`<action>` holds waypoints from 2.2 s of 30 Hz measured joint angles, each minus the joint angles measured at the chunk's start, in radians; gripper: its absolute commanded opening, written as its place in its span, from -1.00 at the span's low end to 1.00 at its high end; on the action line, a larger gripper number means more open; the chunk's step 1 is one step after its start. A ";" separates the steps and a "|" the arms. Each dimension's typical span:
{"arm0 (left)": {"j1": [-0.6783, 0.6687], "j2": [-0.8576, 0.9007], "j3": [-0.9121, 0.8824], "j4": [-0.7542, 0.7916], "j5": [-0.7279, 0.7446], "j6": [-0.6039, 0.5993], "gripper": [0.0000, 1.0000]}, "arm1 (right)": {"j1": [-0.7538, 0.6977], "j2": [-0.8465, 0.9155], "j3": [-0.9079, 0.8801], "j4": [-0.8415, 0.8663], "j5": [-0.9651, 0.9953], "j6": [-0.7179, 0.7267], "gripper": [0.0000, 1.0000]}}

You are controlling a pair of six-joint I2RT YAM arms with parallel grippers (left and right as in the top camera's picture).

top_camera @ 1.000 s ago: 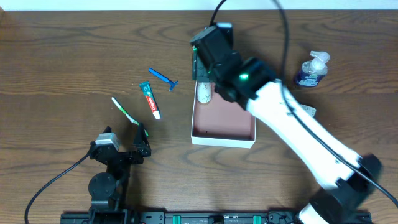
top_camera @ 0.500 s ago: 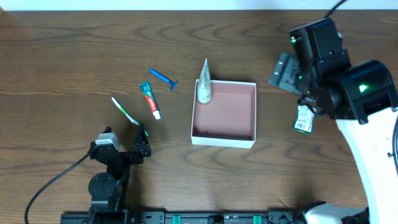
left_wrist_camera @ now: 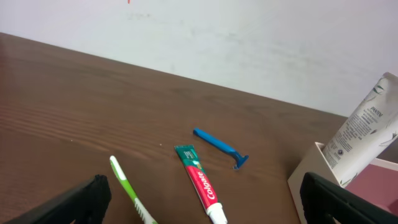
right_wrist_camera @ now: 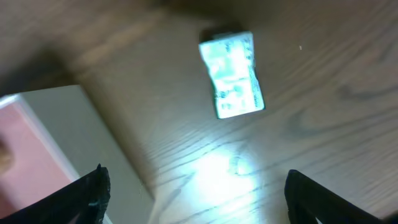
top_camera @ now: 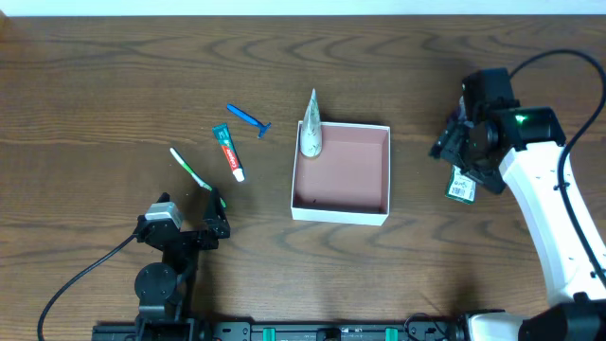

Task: Pack container
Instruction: 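Release the tube and move the right gripper to the soap packet, then grasp the green-white soap packet with the right gripper and lift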

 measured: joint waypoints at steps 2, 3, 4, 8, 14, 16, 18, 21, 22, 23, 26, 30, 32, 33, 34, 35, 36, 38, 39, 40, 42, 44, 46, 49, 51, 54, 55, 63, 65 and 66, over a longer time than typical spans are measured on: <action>0.000 0.000 0.000 0.000 0.000 0.000 0.96 | -0.033 0.000 -0.048 0.043 -0.025 -0.012 0.75; 0.000 0.000 0.000 0.000 0.000 0.000 0.96 | -0.050 0.000 -0.068 0.058 -0.034 -0.019 0.75; 0.000 0.000 0.000 0.000 0.000 0.000 0.96 | -0.069 0.000 -0.088 0.075 -0.045 -0.027 0.75; 0.000 0.000 0.000 0.000 0.000 0.000 0.96 | -0.132 0.000 -0.150 0.128 -0.086 -0.058 0.79; 0.000 0.000 0.000 0.000 0.000 0.000 0.96 | -0.202 0.000 -0.239 0.227 -0.138 -0.122 0.90; 0.000 0.000 0.000 0.000 0.000 0.000 0.96 | -0.209 0.000 -0.259 0.255 -0.144 -0.136 0.97; 0.000 0.000 0.000 0.000 0.000 0.000 0.96 | -0.210 0.000 -0.274 0.280 -0.148 -0.153 0.98; 0.000 0.000 0.000 0.000 0.000 0.000 0.96 | -0.210 0.001 -0.279 0.315 -0.146 -0.167 0.98; 0.000 0.000 0.000 0.000 0.000 0.000 0.96 | -0.210 0.002 -0.279 0.330 -0.146 -0.171 0.99; 0.000 0.000 0.000 0.000 0.000 0.000 0.96 | -0.210 0.006 -0.279 0.345 -0.145 -0.172 0.99; 0.000 0.000 0.000 0.000 0.000 0.000 0.96 | -0.210 0.029 -0.279 0.376 -0.135 -0.175 0.99; 0.000 0.000 0.000 0.000 0.000 0.000 0.96 | -0.210 0.077 -0.279 0.394 -0.108 -0.178 0.98; 0.000 0.000 0.000 0.000 0.000 0.000 0.96 | -0.210 0.099 -0.279 0.401 -0.098 -0.178 0.98; 0.000 0.000 0.000 0.000 0.000 0.000 0.96 | -0.210 0.115 -0.279 0.406 -0.093 -0.178 0.98; 0.000 0.000 0.000 0.000 0.000 0.000 0.96 | -0.210 0.127 -0.279 0.409 -0.092 -0.178 0.97; 0.000 0.000 0.000 0.000 0.000 0.000 0.96 | -0.210 0.140 -0.279 0.414 -0.090 -0.178 0.96; 0.000 0.000 0.000 0.000 0.000 0.000 0.96 | -0.210 0.155 -0.279 0.422 -0.088 -0.177 0.96; 0.000 0.000 0.000 0.000 0.000 0.000 0.96 | -0.210 0.174 -0.279 0.436 -0.085 -0.177 0.93; 0.000 0.000 0.000 0.000 0.000 0.000 0.96 | -0.210 0.187 -0.279 0.441 -0.084 -0.177 0.92; 0.000 0.000 0.000 0.000 0.000 0.000 0.96 | -0.210 0.197 -0.279 0.446 -0.083 -0.176 0.91; 0.000 0.000 0.000 0.000 0.000 0.000 0.96 | -0.210 0.215 -0.279 0.455 -0.082 -0.176 0.89; 0.000 0.000 0.000 0.000 0.000 0.000 0.96 | -0.210 0.228 -0.279 0.466 -0.082 -0.176 0.85; 0.000 0.000 0.000 0.000 0.000 0.000 0.96 | -0.210 0.235 -0.279 0.474 -0.081 -0.175 0.81; 0.000 0.000 0.000 0.000 0.000 0.000 0.96 | -0.210 0.238 -0.279 0.494 -0.077 -0.174 0.78; 0.000 0.000 0.000 0.000 0.000 0.000 0.96 | -0.210 0.238 -0.279 0.512 -0.075 -0.174 0.74; 0.000 0.000 0.000 0.000 0.000 0.000 0.96 | -0.210 0.238 -0.279 0.526 -0.074 -0.174 0.68; 0.000 0.000 0.000 0.000 0.000 0.000 0.96 | -0.210 0.238 -0.279 0.529 -0.074 -0.174 0.66; 0.000 0.000 0.000 0.000 0.000 0.000 0.96 | -0.210 0.238 -0.279 0.532 -0.072 -0.174 0.59; 0.000 0.000 0.000 0.000 0.000 0.000 0.96 | -0.210 0.239 -0.279 0.534 -0.071 -0.174 0.59; 0.000 0.000 0.000 0.000 0.000 0.000 0.96 | -0.210 0.242 -0.279 0.534 -0.071 -0.174 0.59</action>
